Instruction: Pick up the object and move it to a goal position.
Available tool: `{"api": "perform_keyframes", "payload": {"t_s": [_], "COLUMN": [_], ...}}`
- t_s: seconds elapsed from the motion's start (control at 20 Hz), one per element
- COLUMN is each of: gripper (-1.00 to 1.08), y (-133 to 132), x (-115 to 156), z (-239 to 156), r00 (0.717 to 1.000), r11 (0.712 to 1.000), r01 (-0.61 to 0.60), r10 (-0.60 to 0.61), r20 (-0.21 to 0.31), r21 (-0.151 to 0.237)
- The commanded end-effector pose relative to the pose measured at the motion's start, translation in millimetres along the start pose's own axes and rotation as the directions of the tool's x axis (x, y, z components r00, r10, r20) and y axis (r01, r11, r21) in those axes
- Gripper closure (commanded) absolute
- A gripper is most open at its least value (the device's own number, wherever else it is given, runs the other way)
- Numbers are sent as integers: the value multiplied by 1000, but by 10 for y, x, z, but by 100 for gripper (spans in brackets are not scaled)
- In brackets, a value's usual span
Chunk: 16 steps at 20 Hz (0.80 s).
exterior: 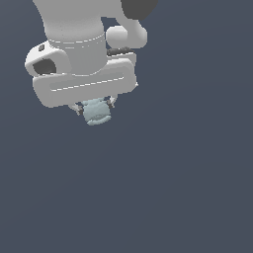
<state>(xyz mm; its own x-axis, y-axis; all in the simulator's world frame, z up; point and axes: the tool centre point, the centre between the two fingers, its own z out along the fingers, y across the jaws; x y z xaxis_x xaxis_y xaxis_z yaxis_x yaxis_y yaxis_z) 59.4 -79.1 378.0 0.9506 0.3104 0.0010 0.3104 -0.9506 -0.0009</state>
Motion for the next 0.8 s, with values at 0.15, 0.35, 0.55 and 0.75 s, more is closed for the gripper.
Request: {"api": "perform_keyframes", "payload": {"t_s": [0.15,0.35,0.55,0.75], "gripper": [108,108,108,108], "y": [150,242,316,366], "x": [59,97,129,153], "z": [-253,-402,-523,-604], "r00": [1000,1000,1000,1000], "r11": [1000,1000,1000,1000], "r01": [0,0,0,0], "r10": [0,0,0,0], "r20": [1,1,1,1], "r21": [0,0,-1,-1]}}
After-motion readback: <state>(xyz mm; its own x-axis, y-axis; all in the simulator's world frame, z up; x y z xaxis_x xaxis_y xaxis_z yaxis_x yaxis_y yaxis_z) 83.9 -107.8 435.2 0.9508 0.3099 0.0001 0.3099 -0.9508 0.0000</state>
